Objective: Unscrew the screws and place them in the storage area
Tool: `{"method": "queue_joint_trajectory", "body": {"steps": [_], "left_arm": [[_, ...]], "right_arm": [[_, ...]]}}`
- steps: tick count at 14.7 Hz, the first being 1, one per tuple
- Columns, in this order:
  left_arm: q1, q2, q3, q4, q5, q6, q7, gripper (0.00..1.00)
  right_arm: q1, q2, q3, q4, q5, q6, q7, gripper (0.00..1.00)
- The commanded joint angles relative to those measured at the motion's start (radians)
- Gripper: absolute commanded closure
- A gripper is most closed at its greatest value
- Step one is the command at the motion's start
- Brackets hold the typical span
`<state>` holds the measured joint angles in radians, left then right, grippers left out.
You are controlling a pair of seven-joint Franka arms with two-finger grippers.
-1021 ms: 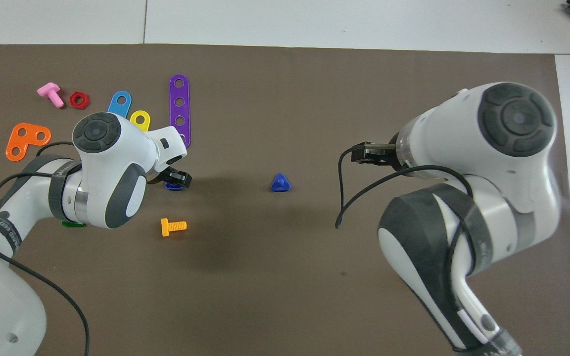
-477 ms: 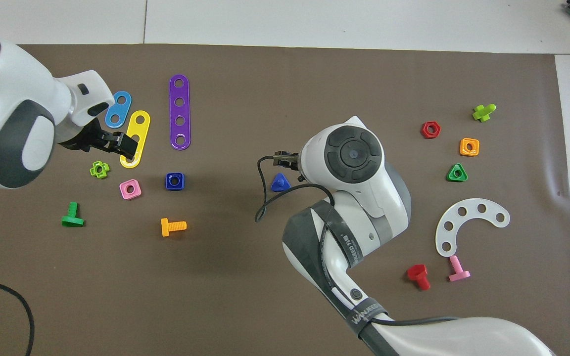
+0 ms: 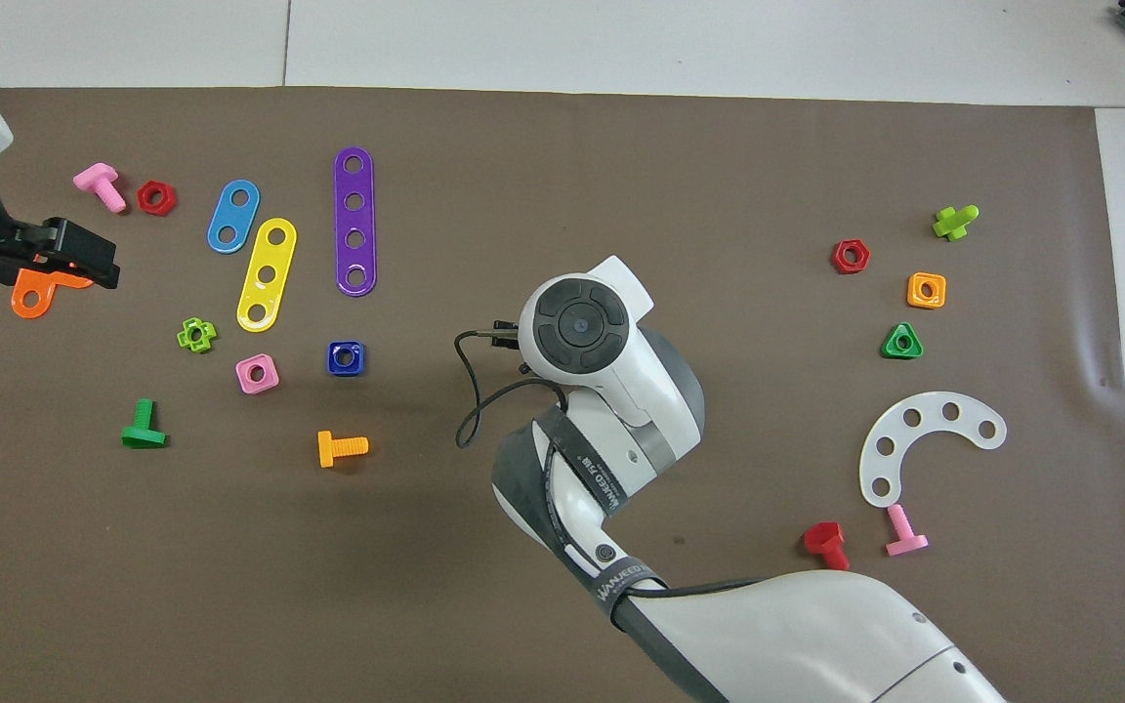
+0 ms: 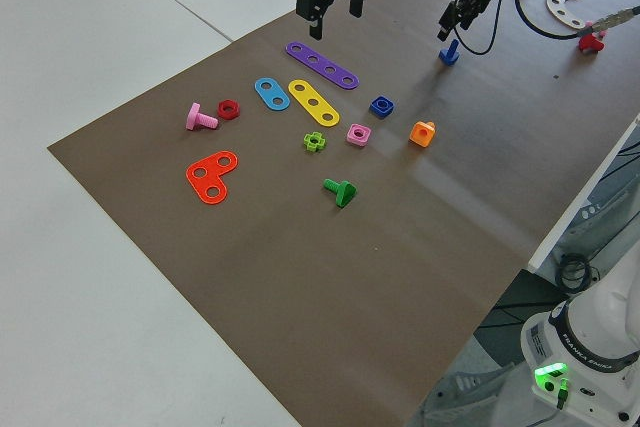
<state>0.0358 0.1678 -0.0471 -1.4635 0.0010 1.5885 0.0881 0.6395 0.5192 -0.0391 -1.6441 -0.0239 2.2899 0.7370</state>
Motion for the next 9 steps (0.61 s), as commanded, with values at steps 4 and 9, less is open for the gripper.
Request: {"method": "queue_joint_trajectory", "body": {"steps": [4,9], "left_arm": [[-0.011,-0.125,-0.008,-0.037,0.000,-0.044,-0.114,0.00],[-0.013,-0.183,-0.011,-0.123,0.000,-0.028,-0.105,0.00]], "right_arm": [[0.022,0.027,-0.004,0.007,-0.021,-0.010,0.010,0.30],[0.022,0.027,-0.004,0.004,-0.021,-0.030,-0.001,0.36]]}}
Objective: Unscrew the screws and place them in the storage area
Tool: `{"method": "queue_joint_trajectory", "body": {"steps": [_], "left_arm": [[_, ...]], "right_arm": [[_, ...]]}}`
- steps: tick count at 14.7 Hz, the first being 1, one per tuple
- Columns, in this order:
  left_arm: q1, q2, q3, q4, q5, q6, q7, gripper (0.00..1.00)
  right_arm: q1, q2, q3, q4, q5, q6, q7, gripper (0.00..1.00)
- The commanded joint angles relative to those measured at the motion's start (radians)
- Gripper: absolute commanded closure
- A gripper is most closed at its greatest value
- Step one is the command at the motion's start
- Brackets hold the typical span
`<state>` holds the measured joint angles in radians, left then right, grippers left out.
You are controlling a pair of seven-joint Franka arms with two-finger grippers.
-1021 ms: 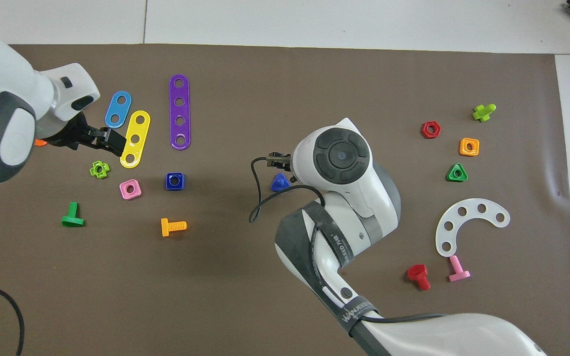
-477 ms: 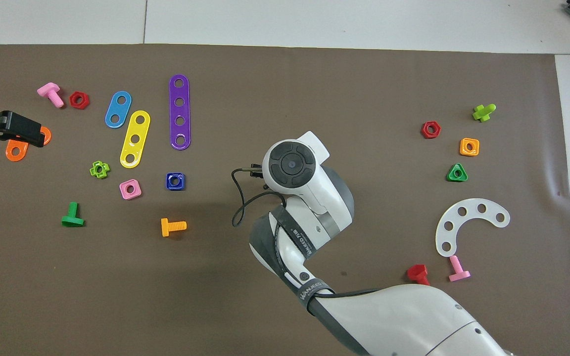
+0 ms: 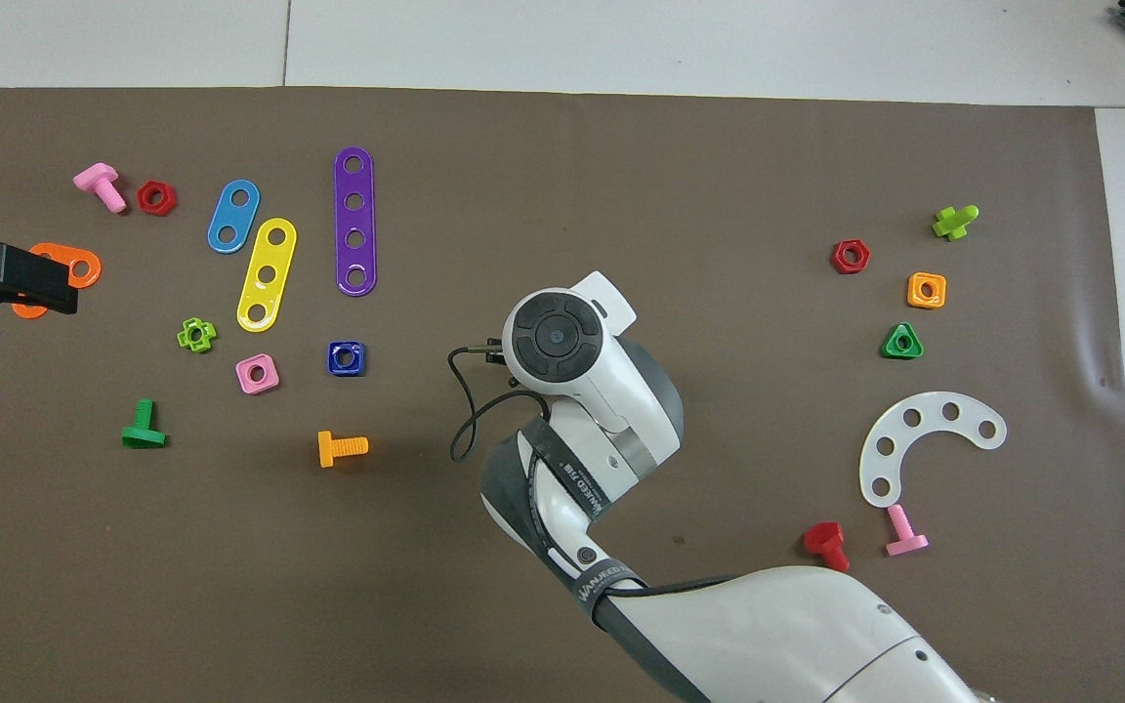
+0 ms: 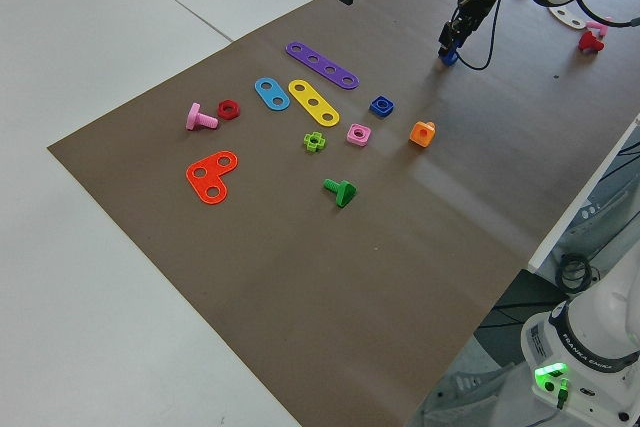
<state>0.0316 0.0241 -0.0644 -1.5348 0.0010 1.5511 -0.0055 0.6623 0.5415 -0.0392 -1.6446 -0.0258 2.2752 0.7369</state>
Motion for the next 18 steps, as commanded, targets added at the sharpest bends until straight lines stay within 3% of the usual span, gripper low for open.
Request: {"method": "queue_joint_trajectory", "body": {"steps": [1,4,9,11,12,13,14,18], "left_arm": [[-0.009,-0.039,0.006,-0.047,0.000,0.014,-0.011,0.00],[0.004,-0.039,0.009,-0.042,-0.001,0.014,-0.010,0.00],[-0.006,-0.055,0.006,-0.065,0.000,-0.011,0.001,0.00],[-0.009,-0.070,0.006,-0.094,0.000,-0.003,0.028,0.00],[-0.010,-0.085,0.006,-0.125,0.000,0.000,0.035,0.00],[-0.010,-0.095,0.005,-0.139,0.000,0.001,0.035,0.00],[-0.010,-0.095,0.005,-0.140,0.000,0.003,0.035,0.00],[0.002,-0.095,0.005,-0.140,0.000,0.007,0.036,0.00]], "right_arm": [[-0.003,0.005,-0.004,0.003,-0.019,-0.016,-0.004,0.39],[-0.004,0.003,-0.004,0.003,-0.019,-0.014,-0.008,0.52],[-0.003,0.003,-0.004,0.002,-0.019,-0.017,-0.008,0.60],[-0.003,0.005,-0.004,0.002,-0.019,-0.014,-0.008,0.67],[-0.003,0.003,-0.004,0.002,-0.017,-0.014,-0.008,0.73],[-0.003,0.003,-0.004,0.002,-0.019,-0.013,-0.008,0.94],[-0.003,0.003,-0.004,0.002,-0.017,-0.014,-0.005,1.00],[-0.010,-0.006,-0.005,0.005,-0.017,-0.019,-0.007,1.00]]}}
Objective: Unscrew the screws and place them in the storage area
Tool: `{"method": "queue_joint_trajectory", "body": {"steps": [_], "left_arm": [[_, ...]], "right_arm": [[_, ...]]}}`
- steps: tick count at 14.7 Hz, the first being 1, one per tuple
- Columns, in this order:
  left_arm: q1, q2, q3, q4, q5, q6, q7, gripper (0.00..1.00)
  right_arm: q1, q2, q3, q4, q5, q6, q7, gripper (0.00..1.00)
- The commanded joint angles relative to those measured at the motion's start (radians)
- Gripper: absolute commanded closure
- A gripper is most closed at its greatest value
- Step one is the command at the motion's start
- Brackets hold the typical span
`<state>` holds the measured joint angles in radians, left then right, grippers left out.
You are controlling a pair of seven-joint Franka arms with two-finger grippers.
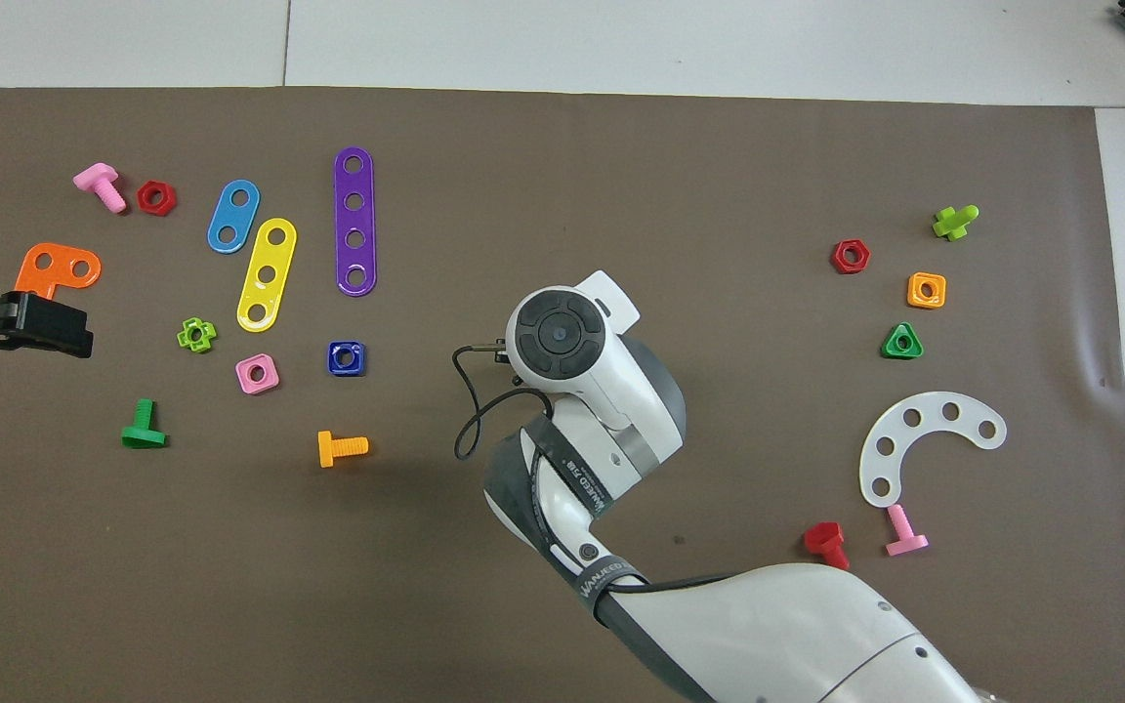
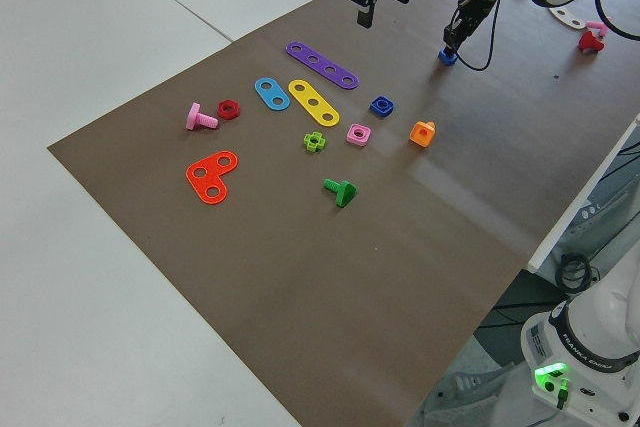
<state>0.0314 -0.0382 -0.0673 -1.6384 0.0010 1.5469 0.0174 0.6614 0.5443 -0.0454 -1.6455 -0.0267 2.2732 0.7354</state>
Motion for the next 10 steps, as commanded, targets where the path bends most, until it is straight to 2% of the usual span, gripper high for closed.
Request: {"method": "queue_joint_trajectory", "body": {"steps": [1,5,7,10], "left_arm": [[0.007,-0.032,0.011,-0.038,-0.001,0.018,0.015,0.00],[0.024,-0.032,0.017,-0.038,-0.001,0.015,0.004,0.00],[0.024,-0.032,0.017,-0.038,-0.001,0.015,0.004,0.00],[0.024,-0.032,0.017,-0.038,-0.001,0.015,0.004,0.00]], "right_arm": [[-0.011,-0.026,-0.001,0.006,-0.015,-0.035,-0.005,1.00],[-0.118,-0.185,-0.005,-0.013,-0.013,-0.112,-0.036,1.00],[-0.208,-0.254,-0.004,-0.026,-0.012,-0.161,-0.167,1.00],[-0.348,-0.287,-0.004,-0.043,0.001,-0.219,-0.371,1.00]]}}
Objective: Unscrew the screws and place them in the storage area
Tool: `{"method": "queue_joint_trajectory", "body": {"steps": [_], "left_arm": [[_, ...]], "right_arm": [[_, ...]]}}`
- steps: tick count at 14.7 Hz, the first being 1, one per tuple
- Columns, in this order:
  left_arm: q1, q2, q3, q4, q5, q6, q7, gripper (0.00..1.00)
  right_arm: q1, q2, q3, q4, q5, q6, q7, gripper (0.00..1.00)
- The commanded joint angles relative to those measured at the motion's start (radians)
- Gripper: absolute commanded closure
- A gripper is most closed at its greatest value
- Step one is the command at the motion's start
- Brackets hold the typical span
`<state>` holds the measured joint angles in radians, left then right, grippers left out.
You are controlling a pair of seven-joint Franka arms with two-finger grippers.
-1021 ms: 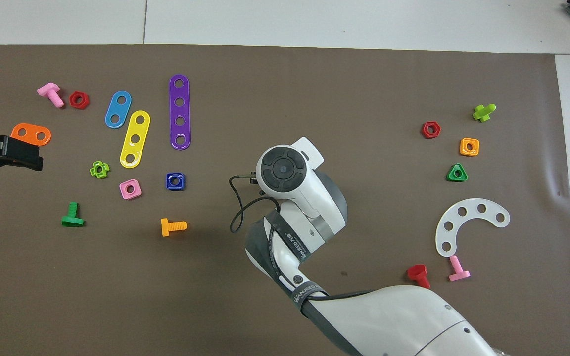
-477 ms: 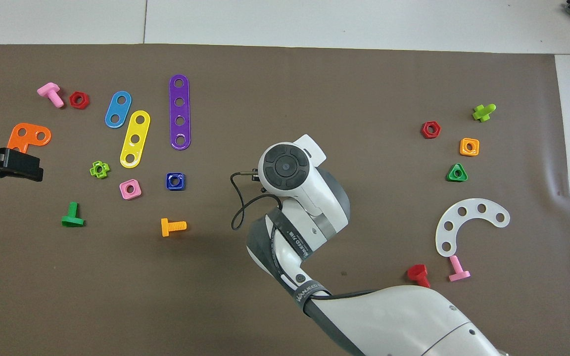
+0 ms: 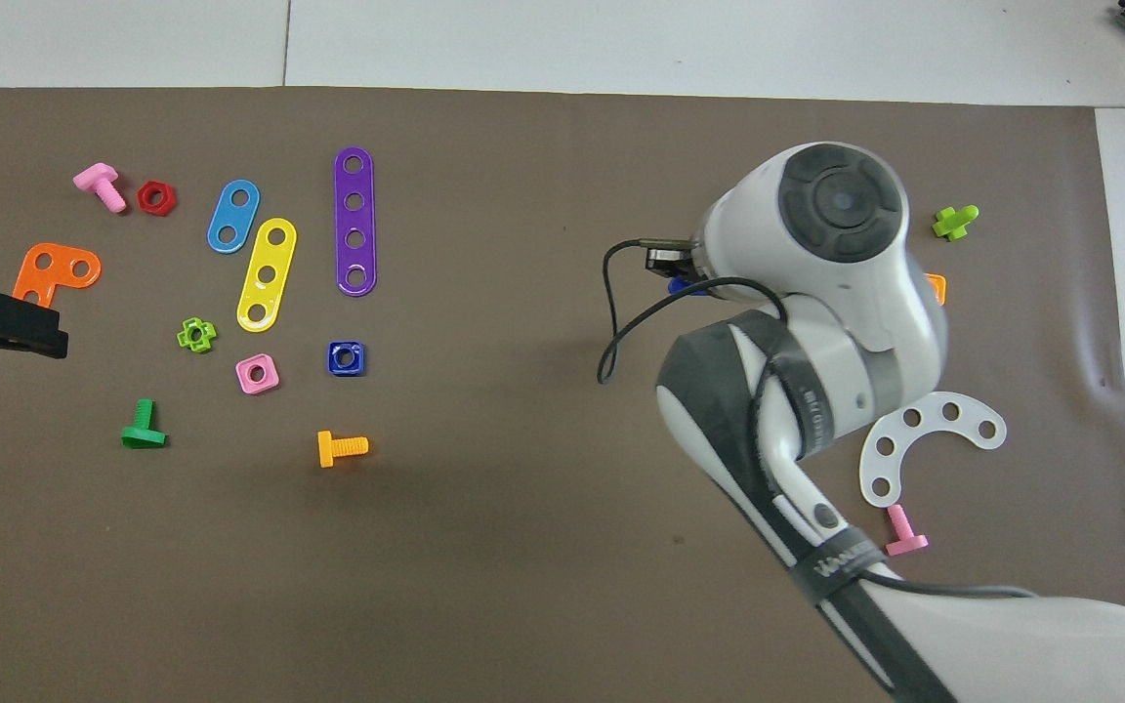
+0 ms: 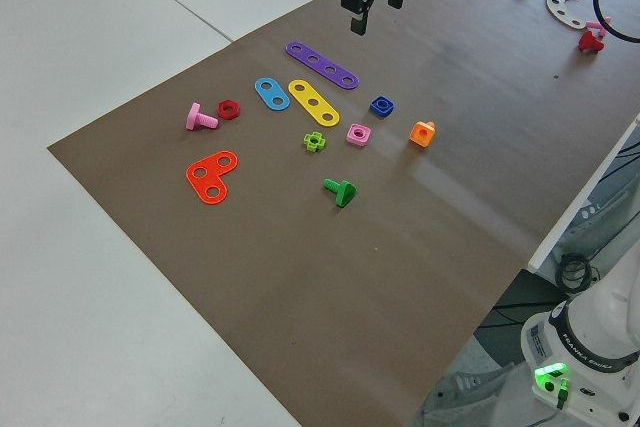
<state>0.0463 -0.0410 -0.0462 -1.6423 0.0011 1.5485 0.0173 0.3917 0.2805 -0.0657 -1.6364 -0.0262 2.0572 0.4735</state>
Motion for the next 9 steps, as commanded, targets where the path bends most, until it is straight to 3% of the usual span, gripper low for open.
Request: {"method": "queue_joint_trajectory", "body": {"steps": [1,4,9], "left_arm": [[0.009,-0.030,-0.004,-0.034,-0.001,0.013,0.003,0.00],[0.009,-0.030,-0.004,-0.034,-0.001,0.013,0.003,0.00],[0.009,-0.030,-0.004,-0.034,-0.001,0.013,0.003,0.00]], "right_arm": [[-0.129,-0.027,0.018,-0.080,0.003,0.013,-0.174,1.00],[-0.240,-0.037,0.018,-0.141,0.006,0.043,-0.329,1.00],[-0.298,-0.035,0.020,-0.364,0.031,0.282,-0.375,1.00]]}}
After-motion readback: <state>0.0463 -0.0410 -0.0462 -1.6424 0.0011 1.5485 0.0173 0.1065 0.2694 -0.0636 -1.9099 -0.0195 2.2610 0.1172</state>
